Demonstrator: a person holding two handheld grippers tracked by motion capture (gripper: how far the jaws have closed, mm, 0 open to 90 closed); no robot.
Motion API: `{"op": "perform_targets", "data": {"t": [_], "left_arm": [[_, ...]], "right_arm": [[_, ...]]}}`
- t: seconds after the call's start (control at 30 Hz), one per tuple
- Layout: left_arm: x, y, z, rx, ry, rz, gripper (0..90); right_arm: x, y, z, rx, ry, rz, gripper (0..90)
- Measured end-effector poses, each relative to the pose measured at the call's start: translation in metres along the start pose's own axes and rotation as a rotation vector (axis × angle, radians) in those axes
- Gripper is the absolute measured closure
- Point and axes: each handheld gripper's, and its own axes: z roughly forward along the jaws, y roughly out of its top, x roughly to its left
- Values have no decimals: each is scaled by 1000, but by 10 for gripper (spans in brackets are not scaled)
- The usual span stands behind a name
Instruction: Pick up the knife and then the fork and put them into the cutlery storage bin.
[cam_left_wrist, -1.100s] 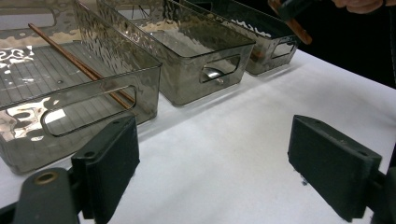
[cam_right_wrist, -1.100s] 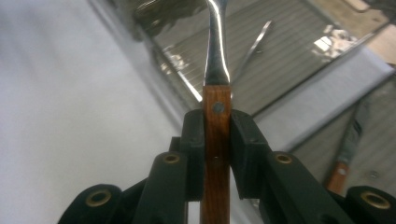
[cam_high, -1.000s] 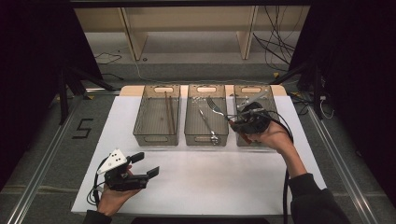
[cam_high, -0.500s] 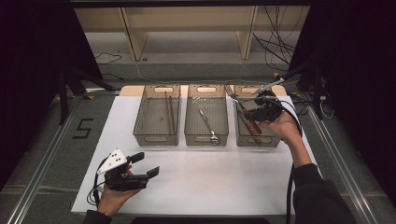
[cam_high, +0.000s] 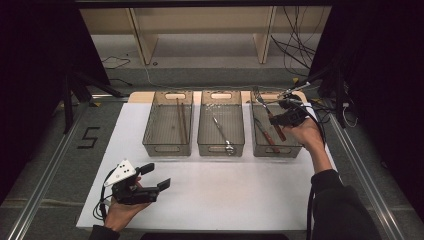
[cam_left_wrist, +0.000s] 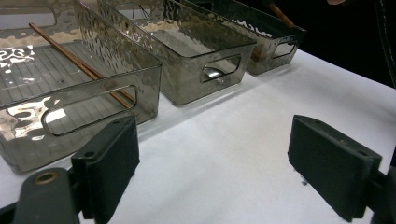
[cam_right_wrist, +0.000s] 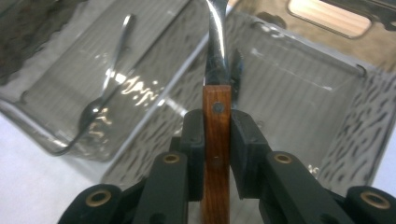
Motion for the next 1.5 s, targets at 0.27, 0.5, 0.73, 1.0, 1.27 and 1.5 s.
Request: {"op": "perform_targets", "data": {"t": [0.27,0.5,0.73,1.0,1.27,1.5], "left_arm": [[0,0,0,0,-1,0,162],[0,0,0,0,-1,0,162],[0,0,1,2,-2,0,162],[0,0,1,2,-3,-2,162],[0,0,0,2,-3,-1,162],[-1,0,1,2,-5,-2,162]], "right_arm": [[-7,-2,6,14,-24,24,772],[-14,-9,13,34,-41,53,772],[-19,-15,20,54,-61,76,771],[-19,-17,28,77,-60,80,770],[-19,-19,35,99,-63,100,769],[-21,-19,39,103,-52,130,638]]}}
